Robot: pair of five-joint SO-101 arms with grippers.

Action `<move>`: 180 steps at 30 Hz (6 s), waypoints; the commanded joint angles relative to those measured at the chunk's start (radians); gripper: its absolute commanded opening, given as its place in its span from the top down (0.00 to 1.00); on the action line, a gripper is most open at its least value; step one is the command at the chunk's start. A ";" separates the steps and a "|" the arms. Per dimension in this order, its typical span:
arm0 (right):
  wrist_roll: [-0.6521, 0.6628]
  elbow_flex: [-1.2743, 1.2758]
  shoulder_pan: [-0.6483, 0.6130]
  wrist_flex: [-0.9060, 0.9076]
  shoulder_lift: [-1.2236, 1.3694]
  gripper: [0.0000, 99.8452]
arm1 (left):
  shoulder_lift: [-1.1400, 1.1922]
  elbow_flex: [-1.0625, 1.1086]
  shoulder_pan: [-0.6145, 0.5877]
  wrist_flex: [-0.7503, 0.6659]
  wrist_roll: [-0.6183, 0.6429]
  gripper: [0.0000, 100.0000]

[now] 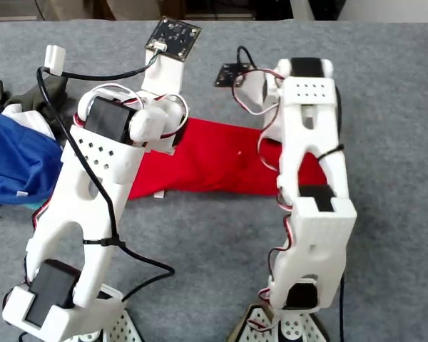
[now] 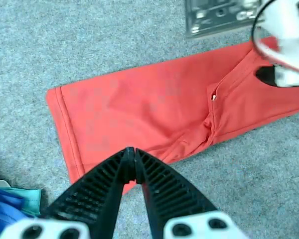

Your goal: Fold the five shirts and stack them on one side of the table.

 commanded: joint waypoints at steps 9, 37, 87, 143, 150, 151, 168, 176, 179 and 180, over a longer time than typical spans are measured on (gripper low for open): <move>-0.479 0.214 0.278 -0.219 -0.242 0.99 | -0.036 -0.089 -0.124 -0.014 0.002 0.98; -1.045 0.673 0.449 -0.936 -0.203 0.99 | 0.924 -0.747 -0.427 0.216 0.117 0.77; -1.045 0.671 0.449 -0.937 -0.203 0.99 | 1.250 -0.813 -0.414 0.209 0.049 0.79; -1.229 0.631 0.779 -1.114 -0.168 0.99 | 0.909 -1.014 0.333 0.241 0.244 0.98; -1.226 0.631 0.777 -1.114 -0.168 0.99 | 0.901 -1.008 0.410 0.083 0.390 0.98; -1.226 0.631 0.777 -1.114 -0.168 0.99 | 0.903 -1.003 0.416 0.054 0.411 0.98; -1.223 0.631 0.773 -1.114 -0.166 0.99 | 1.092 -1.014 0.468 -0.267 0.489 0.98; -1.223 0.631 0.773 -1.114 -0.166 0.99 | 1.096 -1.005 0.500 -0.311 0.489 0.98; -1.223 0.631 0.771 -1.114 -0.166 0.99 | 1.112 -1.007 0.499 -0.308 0.489 0.95; -1.223 0.631 0.771 -1.114 -0.166 0.99 | 1.121 -1.013 0.496 -0.304 0.489 0.92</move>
